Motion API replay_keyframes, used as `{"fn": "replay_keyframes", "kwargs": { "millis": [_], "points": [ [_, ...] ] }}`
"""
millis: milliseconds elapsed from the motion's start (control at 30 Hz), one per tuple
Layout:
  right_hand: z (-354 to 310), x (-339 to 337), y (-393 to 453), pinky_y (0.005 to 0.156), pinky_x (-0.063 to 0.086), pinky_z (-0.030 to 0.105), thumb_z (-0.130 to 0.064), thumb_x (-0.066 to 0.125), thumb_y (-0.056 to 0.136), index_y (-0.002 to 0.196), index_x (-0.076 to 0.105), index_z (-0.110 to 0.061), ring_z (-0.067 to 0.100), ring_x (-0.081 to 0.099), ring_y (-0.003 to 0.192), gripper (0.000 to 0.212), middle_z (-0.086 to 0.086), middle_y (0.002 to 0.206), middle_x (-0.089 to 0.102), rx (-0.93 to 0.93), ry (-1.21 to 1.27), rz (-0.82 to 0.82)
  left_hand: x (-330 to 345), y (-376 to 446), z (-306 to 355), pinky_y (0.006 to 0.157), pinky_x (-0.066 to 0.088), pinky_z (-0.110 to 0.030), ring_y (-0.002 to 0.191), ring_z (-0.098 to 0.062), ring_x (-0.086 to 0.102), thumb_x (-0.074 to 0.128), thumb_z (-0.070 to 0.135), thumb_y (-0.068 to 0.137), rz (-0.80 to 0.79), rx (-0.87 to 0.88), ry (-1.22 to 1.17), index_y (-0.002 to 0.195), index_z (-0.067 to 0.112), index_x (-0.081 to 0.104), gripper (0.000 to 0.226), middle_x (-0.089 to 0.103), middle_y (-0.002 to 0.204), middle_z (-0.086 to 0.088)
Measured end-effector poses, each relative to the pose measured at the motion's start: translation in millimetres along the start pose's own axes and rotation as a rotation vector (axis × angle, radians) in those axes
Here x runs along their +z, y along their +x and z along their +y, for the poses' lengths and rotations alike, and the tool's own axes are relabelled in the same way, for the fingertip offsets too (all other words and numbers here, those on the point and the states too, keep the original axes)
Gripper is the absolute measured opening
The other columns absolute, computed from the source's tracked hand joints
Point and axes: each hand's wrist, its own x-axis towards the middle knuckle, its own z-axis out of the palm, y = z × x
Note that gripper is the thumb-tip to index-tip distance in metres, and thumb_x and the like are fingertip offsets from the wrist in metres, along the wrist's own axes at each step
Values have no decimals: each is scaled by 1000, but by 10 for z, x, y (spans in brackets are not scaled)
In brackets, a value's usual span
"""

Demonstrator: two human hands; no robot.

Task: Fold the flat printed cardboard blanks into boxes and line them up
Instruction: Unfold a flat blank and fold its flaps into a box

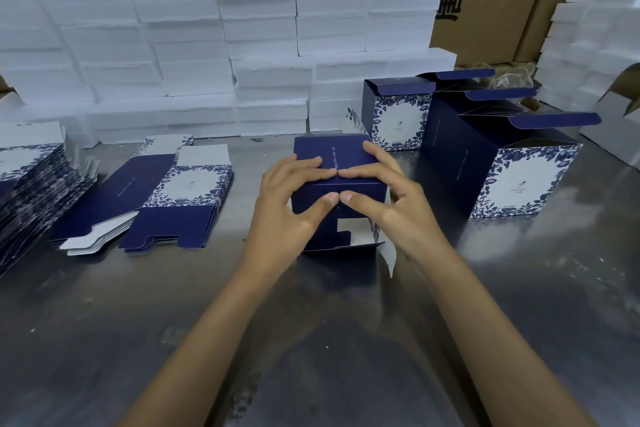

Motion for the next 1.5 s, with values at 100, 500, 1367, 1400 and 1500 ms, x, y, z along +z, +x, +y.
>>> {"fn": "replay_keyframes", "kwargs": {
  "millis": [100,500,1367,1400,1500],
  "points": [
    [3,12,6,117,38,42,-6,79,84,105,77,-17,5,43,140,24,-9,149,49,-10,17,25,48,-17,6,109,27,-11,136,-6,40,77,21,86,51,-7,-19,110,24,75,25,64,125,11],
    [34,-58,27,117,39,43,-5,78,84,100,78,-20,2,48,135,22,-10,145,54,-2,41,36,40,-1,30,106,28,-8,136,-6,41,69,17,93,21,-7,-43,110,28,75,21,67,122,16],
    [86,-120,0,111,45,34,-20,74,92,134,61,-35,1,56,128,46,-16,135,64,119,139,63,8,-119,-6,103,44,-45,138,-30,39,77,56,75,-187,363,595,116,15,60,60,48,141,-6],
    [88,-130,5,109,46,34,-28,72,92,132,62,-37,3,57,128,42,-14,135,64,148,187,63,14,-114,-22,101,45,-46,136,-30,40,79,51,76,-162,366,599,113,15,60,56,48,140,-7],
    [106,-184,49,103,48,39,-39,56,98,132,63,-37,13,61,126,34,-11,133,66,223,260,52,27,-87,-100,96,47,-48,132,-31,43,79,36,80,-100,392,608,107,13,61,40,50,136,-8]
  ]
}}
